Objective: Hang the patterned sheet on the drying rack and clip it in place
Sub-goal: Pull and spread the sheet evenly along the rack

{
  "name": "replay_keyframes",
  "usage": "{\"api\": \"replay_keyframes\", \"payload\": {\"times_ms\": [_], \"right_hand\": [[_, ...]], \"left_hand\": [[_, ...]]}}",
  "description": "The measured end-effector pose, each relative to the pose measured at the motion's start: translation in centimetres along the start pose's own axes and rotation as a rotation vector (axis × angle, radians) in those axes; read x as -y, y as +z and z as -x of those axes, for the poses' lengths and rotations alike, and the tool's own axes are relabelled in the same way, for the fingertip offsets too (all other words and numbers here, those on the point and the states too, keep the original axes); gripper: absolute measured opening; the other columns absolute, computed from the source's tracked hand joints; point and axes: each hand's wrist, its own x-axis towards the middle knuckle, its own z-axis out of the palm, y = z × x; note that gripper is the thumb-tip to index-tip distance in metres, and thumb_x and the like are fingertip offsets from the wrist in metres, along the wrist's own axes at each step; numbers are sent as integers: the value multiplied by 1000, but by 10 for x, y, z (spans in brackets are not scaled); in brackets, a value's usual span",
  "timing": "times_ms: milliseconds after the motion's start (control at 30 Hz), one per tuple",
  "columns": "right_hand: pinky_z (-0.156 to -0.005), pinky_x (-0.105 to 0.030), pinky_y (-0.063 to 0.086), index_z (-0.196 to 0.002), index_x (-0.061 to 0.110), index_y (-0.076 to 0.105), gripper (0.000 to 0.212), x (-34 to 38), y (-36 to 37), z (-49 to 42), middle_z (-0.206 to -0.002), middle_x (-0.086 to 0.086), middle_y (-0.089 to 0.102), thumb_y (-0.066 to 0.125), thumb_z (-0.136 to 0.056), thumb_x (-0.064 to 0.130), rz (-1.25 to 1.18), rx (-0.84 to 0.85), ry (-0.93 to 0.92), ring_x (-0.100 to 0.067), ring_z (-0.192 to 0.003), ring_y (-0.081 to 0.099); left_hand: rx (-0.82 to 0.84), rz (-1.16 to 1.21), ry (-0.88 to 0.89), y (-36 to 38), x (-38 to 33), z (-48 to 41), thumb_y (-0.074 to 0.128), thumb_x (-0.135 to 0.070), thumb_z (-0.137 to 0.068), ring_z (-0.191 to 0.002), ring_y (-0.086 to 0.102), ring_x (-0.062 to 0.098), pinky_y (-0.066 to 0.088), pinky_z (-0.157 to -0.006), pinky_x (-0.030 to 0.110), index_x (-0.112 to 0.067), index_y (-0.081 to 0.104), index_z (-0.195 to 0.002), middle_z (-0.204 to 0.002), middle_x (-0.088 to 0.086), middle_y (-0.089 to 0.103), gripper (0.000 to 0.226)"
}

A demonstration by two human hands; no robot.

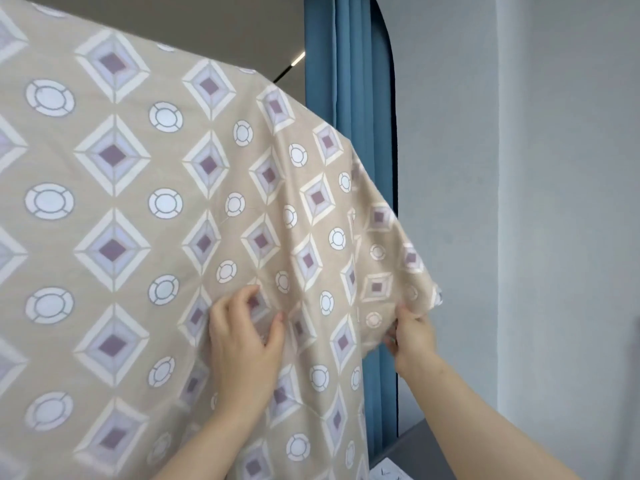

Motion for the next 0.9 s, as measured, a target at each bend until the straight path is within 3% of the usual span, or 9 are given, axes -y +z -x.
{"api": "replay_keyframes", "payload": {"times_ms": [67, 100, 167, 267, 367, 500, 633, 767, 900], "right_hand": [[-58, -26, 39, -81, 20, 47, 13, 3, -6, -1, -72, 0, 48, 46, -93, 20, -60, -108, -97, -13, -60, 44], [-66, -27, 42, -88, 22, 46, 6, 4, -8, 3, -80, 2, 50, 49, -93, 24, -29, -65, -82, -13, -68, 48], [-78, -32, 46, -106, 26, 45, 24, -1, -10, 11, -98, 4, 57, 59, -89, 34, 94, 196, 45, -14, -85, 57], [-73, -33, 53, -122, 27, 52, 48, -15, -9, 29, -113, -3, 67, 68, -79, 42, 326, 655, 213, -20, -96, 65], [-87, -37, 53, -121, 19, 62, 34, -27, -10, 36, -117, -6, 68, 58, -91, 34, 304, 845, 260, -23, -106, 65], [-74, -32, 57, -98, 10, 71, 22, -30, -12, 37, -95, -9, 72, 50, -96, 15, 238, 845, 187, -19, -83, 69], [-67, -30, 59, -92, 9, 69, 17, -29, -13, 41, -82, -6, 71, 52, -94, 9, 295, 852, 170, -16, -69, 68], [-63, -27, 59, -93, 9, 68, 17, -36, -2, 54, -80, -5, 70, 51, -95, 9, 300, 893, 168, -14, -67, 68], [-61, -24, 58, -90, 11, 68, 19, -45, 10, 66, -77, -2, 70, 50, -95, 10, 262, 960, 195, -11, -65, 68]], "left_hand": [[74, 19, -57, 3, 3, 12, 71, -18, -79, -104, 49, 23, 33, -91, 26, -12, 48, -124, -111, -4, 36, 51], [117, 49, -94, 6, 3, 17, 71, -21, -79, -102, 48, 20, 33, -89, 23, -14, 45, -127, -113, -3, 36, 56], [195, 135, -164, 10, 0, 23, 72, -27, -78, -97, 48, 13, 35, -81, 12, -21, 42, -127, -112, -4, 40, 58], [299, 176, -139, 15, -8, 31, 76, -33, -71, -95, 48, 9, 37, -78, 7, -27, 45, -114, -99, -17, 41, 54], [366, 75, -73, 20, -11, 36, 78, -39, -66, -105, 44, 9, 37, -89, 20, -27, 46, -119, -102, -16, 41, 63], [352, -78, 13, 23, -13, 42, 76, -33, -71, -108, 45, 16, 31, -80, 20, -12, 49, -118, -106, -3, 46, 58], [345, -212, 86, 22, -15, 50, 75, -23, -72, -97, 52, 32, 38, -78, 33, -1, 52, -101, -98, 13, 52, 43], [334, -222, -12, 5, -17, 46, 67, -12, -72, -93, 49, 30, 39, -74, 36, -10, 37, -86, -90, 5, 42, 33], [327, -250, -57, -15, -12, 42, 67, -12, -70, -89, 48, 25, 38, -69, 34, -9, 37, -85, -84, -4, 36, 34]]}}
